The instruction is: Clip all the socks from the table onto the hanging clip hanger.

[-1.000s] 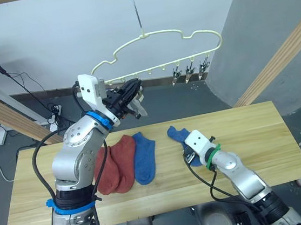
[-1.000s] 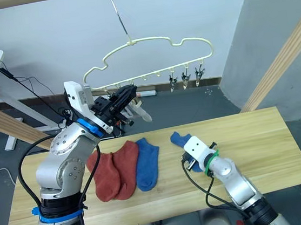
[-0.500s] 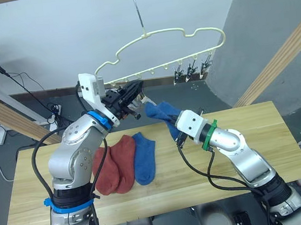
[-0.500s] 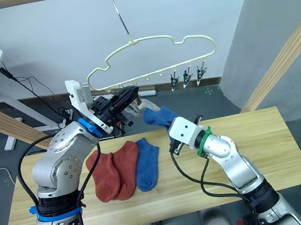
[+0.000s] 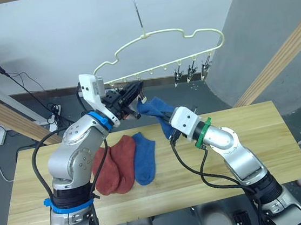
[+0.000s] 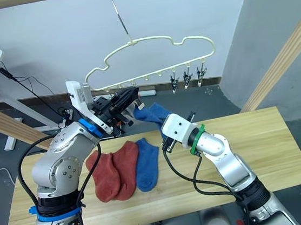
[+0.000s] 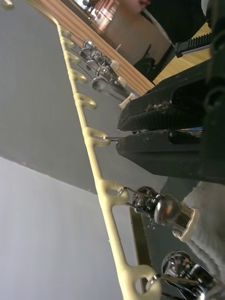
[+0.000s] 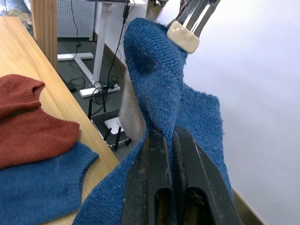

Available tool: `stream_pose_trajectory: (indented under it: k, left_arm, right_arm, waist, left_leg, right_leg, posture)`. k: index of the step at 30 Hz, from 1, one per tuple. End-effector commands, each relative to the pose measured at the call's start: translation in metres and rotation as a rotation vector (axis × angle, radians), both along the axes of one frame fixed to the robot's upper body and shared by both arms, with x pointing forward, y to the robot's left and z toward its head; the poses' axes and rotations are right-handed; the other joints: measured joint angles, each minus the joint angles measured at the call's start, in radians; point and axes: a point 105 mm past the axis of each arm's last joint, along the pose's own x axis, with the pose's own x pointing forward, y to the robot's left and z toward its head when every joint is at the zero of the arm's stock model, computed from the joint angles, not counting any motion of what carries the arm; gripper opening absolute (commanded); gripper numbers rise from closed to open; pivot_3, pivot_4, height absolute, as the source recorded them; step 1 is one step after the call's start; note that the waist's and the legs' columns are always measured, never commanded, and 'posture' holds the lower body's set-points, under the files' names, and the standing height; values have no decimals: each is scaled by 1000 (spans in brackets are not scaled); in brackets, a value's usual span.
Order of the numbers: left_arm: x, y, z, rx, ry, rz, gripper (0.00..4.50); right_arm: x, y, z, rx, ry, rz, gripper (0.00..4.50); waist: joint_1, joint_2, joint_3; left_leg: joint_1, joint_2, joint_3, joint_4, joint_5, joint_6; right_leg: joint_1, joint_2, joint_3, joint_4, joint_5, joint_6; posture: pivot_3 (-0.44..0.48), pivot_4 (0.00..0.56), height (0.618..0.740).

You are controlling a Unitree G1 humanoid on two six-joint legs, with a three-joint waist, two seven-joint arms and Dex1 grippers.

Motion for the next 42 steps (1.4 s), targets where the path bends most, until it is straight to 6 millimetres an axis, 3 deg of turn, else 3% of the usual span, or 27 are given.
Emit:
stream_pose_trajectory:
  k: [1,19,29,33,39,42]
  left_arm:
    - [-7,2,12,-20,-46,-4,0]
    - [-8,0,11,-37,-31,-16,0]
    - [-12,2,5,19,-47,-13,3179]
    - [-13,8,0,43,-43,12,3222]
    - [-16,14,-6,65,-41,39,3222]
    - [-20,17,-12,101,-45,45,3222]
  right_arm:
    - [-4,4,18,48,-70,12,27]
    - [-4,8,23,99,-63,12,27]
    - [-7,18,16,88,-6,61,0]
    - [-6,20,11,75,47,79,954]
    - [-5,13,3,-6,53,78,3083]
    - [-8,-1,-3,-54,71,76,3083]
  waist:
    - [0,0,0]
    - [0,0,0]
    - [-2,0,0]
    - [0,0,0]
    - [0,0,0]
    - [1,0,0]
  left_leg:
    - [0,0,0,0,0,0]
    - [0,0,0,0,0,0]
    - [0,0,0,-1,0,0]
    - [0,0,0,-1,0,0]
    - [0,0,0,-1,0,0]
    - [0,1,0,-2,0,0]
  right_leg:
    - [0,0,0,0,0,0]
    - [0,0,0,0,0,0]
    - [0,0,0,0,0,0]
    - [-1,0,0,0,0,0]
    - [-1,-1,0,-1,0,0]
    - [-1,-1,0,-1,0,0]
  posture:
    - [-266,341,733]
    - [-267,337,733]
    - [-260,333,733]
    - [-255,330,733]
    - [-253,318,733]
    - [-253,313,733]
